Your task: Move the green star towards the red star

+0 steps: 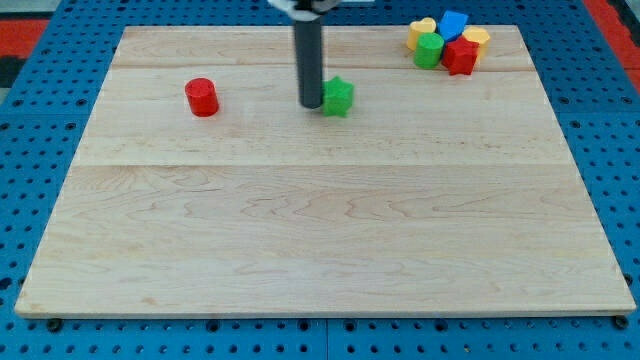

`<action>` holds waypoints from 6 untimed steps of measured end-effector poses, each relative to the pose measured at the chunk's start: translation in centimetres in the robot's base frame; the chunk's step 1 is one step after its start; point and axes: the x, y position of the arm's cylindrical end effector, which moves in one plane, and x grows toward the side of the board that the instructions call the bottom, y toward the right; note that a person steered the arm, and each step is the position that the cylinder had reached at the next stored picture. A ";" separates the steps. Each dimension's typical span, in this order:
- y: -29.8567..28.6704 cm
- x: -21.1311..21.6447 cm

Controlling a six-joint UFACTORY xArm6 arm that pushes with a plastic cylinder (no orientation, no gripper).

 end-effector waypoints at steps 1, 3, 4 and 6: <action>5.3 -2.7; 8.8 -3.0; 8.7 -3.0; 4.7 -0.3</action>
